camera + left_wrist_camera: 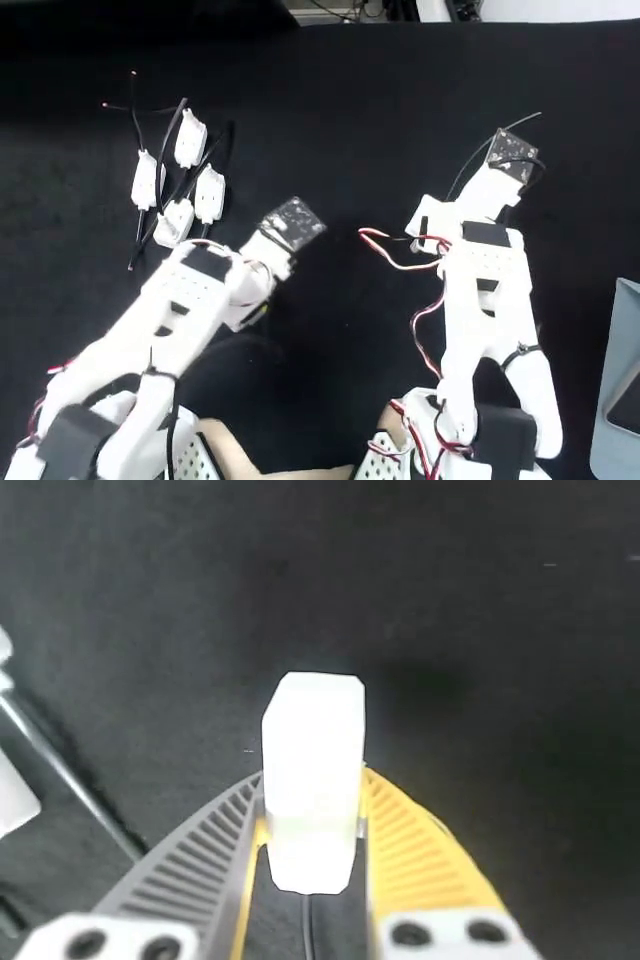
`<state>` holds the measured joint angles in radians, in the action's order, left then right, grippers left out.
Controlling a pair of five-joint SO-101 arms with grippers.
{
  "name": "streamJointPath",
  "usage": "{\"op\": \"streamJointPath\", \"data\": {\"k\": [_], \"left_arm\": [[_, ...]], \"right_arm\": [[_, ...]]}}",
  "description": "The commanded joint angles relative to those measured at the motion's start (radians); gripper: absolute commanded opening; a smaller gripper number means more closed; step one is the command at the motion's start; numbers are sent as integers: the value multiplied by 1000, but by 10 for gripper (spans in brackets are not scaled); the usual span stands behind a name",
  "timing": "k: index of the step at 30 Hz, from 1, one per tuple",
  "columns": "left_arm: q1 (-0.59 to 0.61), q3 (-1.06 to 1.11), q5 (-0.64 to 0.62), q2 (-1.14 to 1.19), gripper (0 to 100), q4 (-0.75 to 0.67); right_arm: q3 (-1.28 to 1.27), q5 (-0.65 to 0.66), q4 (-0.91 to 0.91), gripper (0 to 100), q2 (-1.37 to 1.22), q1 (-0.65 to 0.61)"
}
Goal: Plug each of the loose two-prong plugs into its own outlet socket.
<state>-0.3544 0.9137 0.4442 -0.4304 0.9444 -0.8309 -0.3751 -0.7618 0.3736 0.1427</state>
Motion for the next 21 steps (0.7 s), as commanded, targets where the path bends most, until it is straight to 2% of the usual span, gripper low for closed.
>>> {"op": "streamJointPath", "data": {"k": [1, 7, 14, 21], "left_arm": [[-90, 13, -11, -103, 95, 84], [-77, 91, -123, -109, 286, 21], [111, 87, -68, -107, 290, -103], [176, 12, -29, -115, 292, -57]], "right_arm": [[5, -2, 14, 13, 38, 2], [4, -2, 11, 13, 38, 2], [4, -2, 11, 13, 38, 2], [4, -2, 14, 13, 38, 0]]}}
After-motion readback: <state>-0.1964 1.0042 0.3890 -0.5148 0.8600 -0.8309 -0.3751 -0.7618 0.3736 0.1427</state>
